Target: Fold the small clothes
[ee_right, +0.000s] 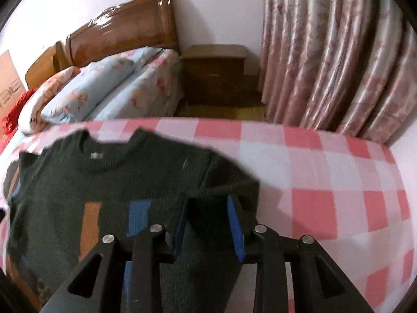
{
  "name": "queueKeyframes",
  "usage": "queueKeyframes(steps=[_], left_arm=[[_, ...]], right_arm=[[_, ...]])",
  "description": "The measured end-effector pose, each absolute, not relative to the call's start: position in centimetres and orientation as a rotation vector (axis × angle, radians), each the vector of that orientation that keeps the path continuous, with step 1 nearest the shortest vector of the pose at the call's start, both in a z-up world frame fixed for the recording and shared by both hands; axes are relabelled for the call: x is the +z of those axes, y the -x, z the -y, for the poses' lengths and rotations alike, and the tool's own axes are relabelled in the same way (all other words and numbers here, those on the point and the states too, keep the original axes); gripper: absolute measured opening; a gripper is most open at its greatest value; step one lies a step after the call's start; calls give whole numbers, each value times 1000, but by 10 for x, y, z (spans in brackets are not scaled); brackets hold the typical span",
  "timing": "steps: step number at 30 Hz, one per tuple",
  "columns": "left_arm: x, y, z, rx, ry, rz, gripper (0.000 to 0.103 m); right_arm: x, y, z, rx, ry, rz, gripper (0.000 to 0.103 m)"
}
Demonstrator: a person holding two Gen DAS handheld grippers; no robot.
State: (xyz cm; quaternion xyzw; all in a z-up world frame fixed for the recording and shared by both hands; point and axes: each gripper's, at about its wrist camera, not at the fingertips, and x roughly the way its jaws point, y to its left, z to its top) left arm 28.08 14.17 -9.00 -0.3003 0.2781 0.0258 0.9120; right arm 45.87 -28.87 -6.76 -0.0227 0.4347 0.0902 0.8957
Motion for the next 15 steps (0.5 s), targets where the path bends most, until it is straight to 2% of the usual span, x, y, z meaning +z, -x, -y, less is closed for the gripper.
queueKeyframes(steps=[1,2,3,4,8,11,15], left_arm=[[-91,-280,-146,67,638,-565,28],[-92,-280,-151,80,657,-561,29],[-94,-280,-154,89,673,-566,29],[-95,-281,-155,93,680,-575,29],[-95,-281,-152,109,662,-576,29],[-95,-281,-151,109,651,-584,29],[-94,-283,-143,94,602,-597,30]], right_arm=[[-67,-463,291,179,37,-889,48],[-70,-466,293,168,25,-906,65],[-80,-471,292,181,23,-947,96],[-82,-469,293,197,31,-933,103],[-69,-457,284,142,89,-949,103],[-43,-414,259,223,44,-839,103],[-53,-366,195,338,194,-829,103]])
